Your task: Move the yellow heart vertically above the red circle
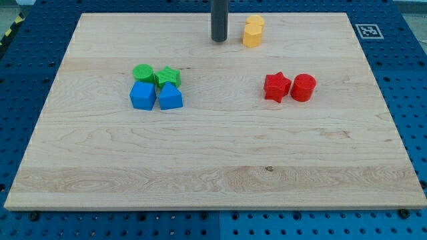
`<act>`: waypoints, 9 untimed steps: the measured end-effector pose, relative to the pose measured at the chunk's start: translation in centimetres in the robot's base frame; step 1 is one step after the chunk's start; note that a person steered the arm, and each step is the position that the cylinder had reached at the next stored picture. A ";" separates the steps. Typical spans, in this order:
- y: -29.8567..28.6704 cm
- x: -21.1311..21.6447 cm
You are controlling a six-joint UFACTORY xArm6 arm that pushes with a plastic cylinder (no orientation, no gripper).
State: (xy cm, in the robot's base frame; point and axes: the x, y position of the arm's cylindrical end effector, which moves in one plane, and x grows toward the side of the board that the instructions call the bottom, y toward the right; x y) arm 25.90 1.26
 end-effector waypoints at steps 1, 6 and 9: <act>2.0 -2.7; 11.4 -1.6; 14.8 2.6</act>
State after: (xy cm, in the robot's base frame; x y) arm 28.52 16.07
